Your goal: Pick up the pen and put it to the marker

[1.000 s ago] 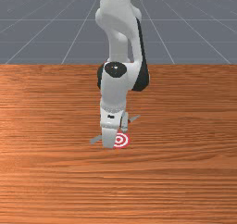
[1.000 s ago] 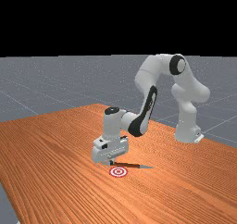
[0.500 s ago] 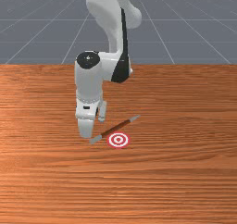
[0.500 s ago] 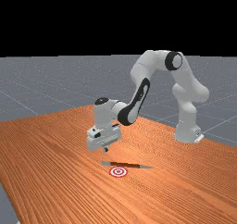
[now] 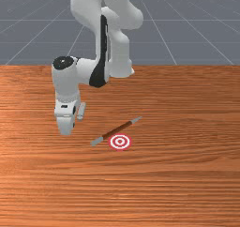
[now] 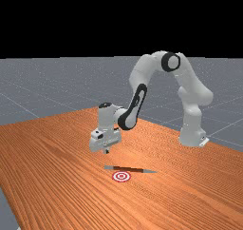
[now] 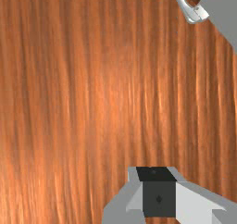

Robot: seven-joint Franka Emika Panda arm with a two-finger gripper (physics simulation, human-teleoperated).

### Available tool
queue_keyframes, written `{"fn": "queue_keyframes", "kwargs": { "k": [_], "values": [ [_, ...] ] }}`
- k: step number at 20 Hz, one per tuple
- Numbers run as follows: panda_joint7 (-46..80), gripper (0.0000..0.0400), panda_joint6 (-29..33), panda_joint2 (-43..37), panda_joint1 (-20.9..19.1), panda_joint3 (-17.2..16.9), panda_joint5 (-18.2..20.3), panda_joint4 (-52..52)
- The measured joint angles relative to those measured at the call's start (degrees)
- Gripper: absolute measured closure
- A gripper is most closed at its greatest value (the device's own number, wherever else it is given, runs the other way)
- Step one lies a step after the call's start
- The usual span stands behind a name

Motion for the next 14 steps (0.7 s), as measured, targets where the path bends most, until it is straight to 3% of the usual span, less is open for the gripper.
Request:
{"fn": "queue_keyframes", "kwargs": {
  "k": [2, 3, 4, 5, 6, 7, 8, 9, 10, 11, 12, 13, 14],
  "values": [
    [4.9, 0.0400, 6.4, 5.2, 4.3, -4.0, -3.3, 2.3],
    [2.3, 0.0185, 11.8, 5.2, 1.4, -1.3, -1.6, 1.6],
    [10.3, 0.0266, 8.6, 5.8, 9.6, -8.9, -6.2, 2.2],
    [11.1, 0.0318, 9.1, 5.3, 10.5, -8.8, -6.1, 1.5],
    [10.8, 0.0350, 7.9, 4.5, 7.7, -4.3, -1.8, 1.2],
    [13.4, 0.0370, 7.9, 4.2, 9.5, -4.7, -1.6, 0.5],
    [5.6, 0.0319, 8.2, 4.8, 4.6, 0.5, -0.2, 1.6],
    [1.8, 0.0358, 7.5, 4.3, 0.4, 4.1, 2.6, 0.9],
    [3.8, 0.0377, 8.8, 3.9, 2.3, 2.9, 1.5, -0.2],
    [12.8, 0.0388, 10.3, 3.4, 9.5, -3.7, -1.5, -1.3],
    [12.7, 0.0393, 10.5, 3.2, 10.1, -3.5, -1.8, -1.7],
    [11.6, 0.0396, 6.0, 3.7, 10.4, -3.1, -2.3, 0.2],
    [15.5, 0.0397, 12.5, 2.2, 14.8, -7.5, -5.1, -4.5]
  ]
}}
